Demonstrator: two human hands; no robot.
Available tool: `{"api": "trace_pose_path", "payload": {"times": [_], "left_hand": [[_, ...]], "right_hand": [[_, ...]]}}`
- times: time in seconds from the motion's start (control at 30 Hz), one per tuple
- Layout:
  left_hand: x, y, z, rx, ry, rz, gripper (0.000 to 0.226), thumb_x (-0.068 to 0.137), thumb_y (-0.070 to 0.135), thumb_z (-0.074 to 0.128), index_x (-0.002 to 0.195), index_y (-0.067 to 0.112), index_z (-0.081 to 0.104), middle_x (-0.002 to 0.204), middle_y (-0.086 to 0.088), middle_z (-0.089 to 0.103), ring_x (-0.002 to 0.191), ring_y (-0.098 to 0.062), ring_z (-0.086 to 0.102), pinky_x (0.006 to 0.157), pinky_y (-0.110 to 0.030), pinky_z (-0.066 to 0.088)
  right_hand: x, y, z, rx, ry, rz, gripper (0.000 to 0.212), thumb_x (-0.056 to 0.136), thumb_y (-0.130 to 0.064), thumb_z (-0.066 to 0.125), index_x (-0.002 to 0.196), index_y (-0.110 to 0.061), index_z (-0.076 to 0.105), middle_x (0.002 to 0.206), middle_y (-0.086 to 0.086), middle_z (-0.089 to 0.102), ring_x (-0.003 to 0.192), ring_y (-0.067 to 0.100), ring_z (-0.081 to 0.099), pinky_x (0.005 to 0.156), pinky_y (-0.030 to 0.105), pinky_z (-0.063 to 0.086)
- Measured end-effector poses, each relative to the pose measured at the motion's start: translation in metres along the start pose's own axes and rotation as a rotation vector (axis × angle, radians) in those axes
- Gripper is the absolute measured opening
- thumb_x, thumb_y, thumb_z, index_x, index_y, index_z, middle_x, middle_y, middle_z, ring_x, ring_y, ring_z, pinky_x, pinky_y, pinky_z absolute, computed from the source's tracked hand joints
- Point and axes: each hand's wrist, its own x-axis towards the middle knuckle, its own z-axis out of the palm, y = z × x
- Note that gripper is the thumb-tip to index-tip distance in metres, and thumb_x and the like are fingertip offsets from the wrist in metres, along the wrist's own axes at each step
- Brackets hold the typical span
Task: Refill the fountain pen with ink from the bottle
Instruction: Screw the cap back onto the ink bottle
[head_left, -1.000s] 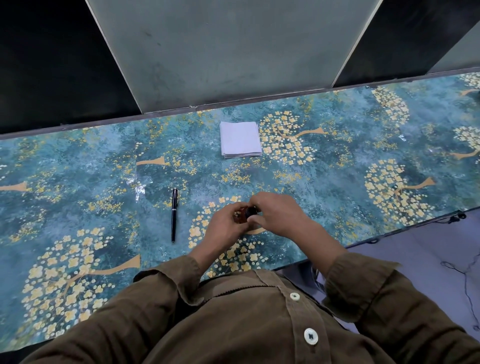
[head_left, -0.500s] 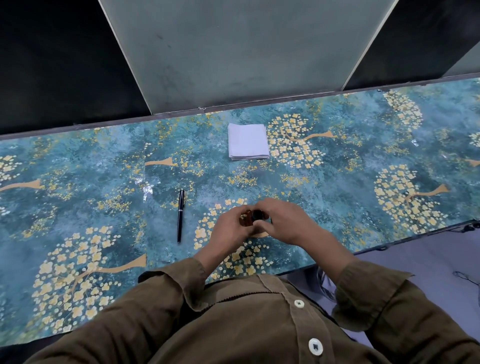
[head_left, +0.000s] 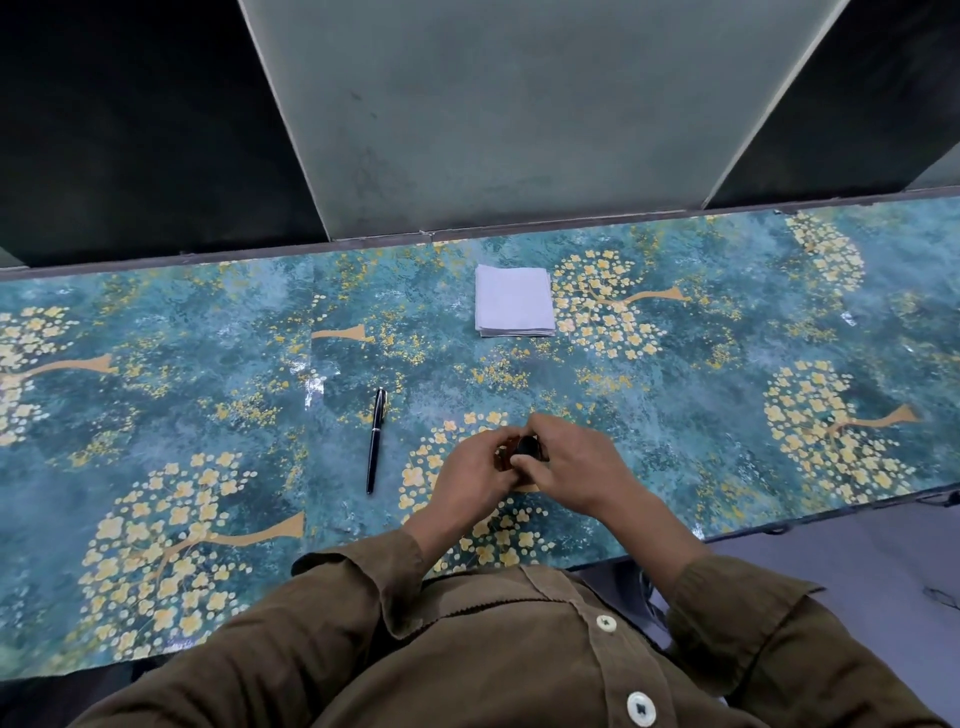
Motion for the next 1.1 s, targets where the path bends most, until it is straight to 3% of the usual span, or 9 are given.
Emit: {"api": "trace_pose_path", "payload": {"times": [0.13, 0.3, 0.43, 0.53, 0.7, 0.87, 1.0, 1.1], "left_hand": [[-0.002, -0.011, -0.012, -0.114, 0.019, -0.095, 0.061, 0.071, 0.027, 0.084, 0.129, 0.027, 0.063, 0.107, 0.004, 0.070, 0.091, -0.017, 0.068, 0.084, -0.035, 0.058], [-0.009, -0.037, -0.054, -0.143, 0.392, -0.206, 0.031, 0.082, 0.029, 0.079, 0.110, 0.025, 0.069, 0.094, 0.008, 0.066, 0.078, -0.007, 0.060, 0.068, -0.021, 0.049], [-0.013, -0.063, -0.078, 0.064, 0.642, -0.279, 0.030, 0.087, 0.037, 0.070, 0.112, 0.021, 0.065, 0.101, 0.005, 0.061, 0.094, -0.018, 0.060, 0.080, -0.035, 0.051], [-0.009, -0.071, -0.083, 0.194, 0.582, -0.336, 0.041, 0.090, 0.044, 0.065, 0.120, 0.017, 0.059, 0.109, -0.001, 0.058, 0.102, -0.022, 0.055, 0.086, -0.040, 0.050], [0.006, -0.073, -0.081, 0.119, 0.538, -0.319, 0.016, 0.092, 0.024, 0.062, 0.101, 0.012, 0.065, 0.095, -0.005, 0.061, 0.087, -0.025, 0.059, 0.070, -0.032, 0.042], [0.030, -0.067, -0.101, 0.088, 0.572, -0.345, 0.007, 0.089, 0.015, 0.060, 0.084, 0.011, 0.062, 0.079, -0.003, 0.056, 0.073, -0.024, 0.054, 0.062, -0.029, 0.033], [0.052, -0.063, -0.117, 0.103, 0.573, -0.392, 0.011, 0.089, 0.014, 0.059, 0.087, 0.004, 0.062, 0.084, -0.011, 0.058, 0.075, -0.029, 0.054, 0.062, -0.032, 0.034], [0.064, -0.060, -0.125, 0.083, 0.573, -0.391, 0.009, 0.089, 0.011, 0.061, 0.087, 0.003, 0.063, 0.080, -0.009, 0.055, 0.074, -0.028, 0.053, 0.062, -0.032, 0.034]], "right_hand": [[0.002, 0.006, 0.000, -0.014, -0.025, -0.015, 0.028, 0.091, -0.045, 0.063, 0.107, -0.024, 0.054, 0.104, -0.002, 0.066, 0.090, 0.024, 0.064, 0.073, 0.036, 0.052], [0.006, 0.013, 0.004, -0.002, -0.067, -0.006, 0.029, 0.089, -0.043, 0.068, 0.110, -0.026, 0.060, 0.106, -0.005, 0.066, 0.093, 0.021, 0.063, 0.074, 0.033, 0.051], [0.020, 0.004, 0.000, 0.048, -0.112, -0.006, 0.022, 0.086, -0.043, 0.068, 0.104, -0.032, 0.063, 0.100, -0.009, 0.067, 0.089, 0.018, 0.063, 0.074, 0.035, 0.053], [0.038, -0.011, -0.003, 0.040, -0.107, -0.046, 0.024, 0.085, -0.045, 0.067, 0.104, -0.032, 0.064, 0.100, -0.010, 0.068, 0.089, 0.017, 0.063, 0.075, 0.037, 0.054], [0.078, -0.044, -0.008, -0.039, -0.166, -0.147, 0.017, 0.085, -0.041, 0.065, 0.097, -0.029, 0.062, 0.096, -0.008, 0.067, 0.088, 0.018, 0.063, 0.073, 0.037, 0.054], [0.117, -0.071, -0.009, -0.142, -0.201, -0.184, 0.015, 0.084, -0.034, 0.061, 0.094, -0.023, 0.060, 0.096, -0.001, 0.068, 0.089, 0.025, 0.064, 0.069, 0.035, 0.050], [0.145, -0.084, -0.014, -0.192, -0.175, -0.179, 0.017, 0.087, -0.033, 0.057, 0.095, -0.018, 0.059, 0.095, 0.003, 0.067, 0.088, 0.028, 0.063, 0.066, 0.033, 0.043], [0.164, -0.092, -0.014, -0.183, -0.138, -0.153, 0.019, 0.089, -0.032, 0.055, 0.093, -0.015, 0.060, 0.093, 0.007, 0.066, 0.085, 0.030, 0.062, 0.066, 0.035, 0.046]]}}
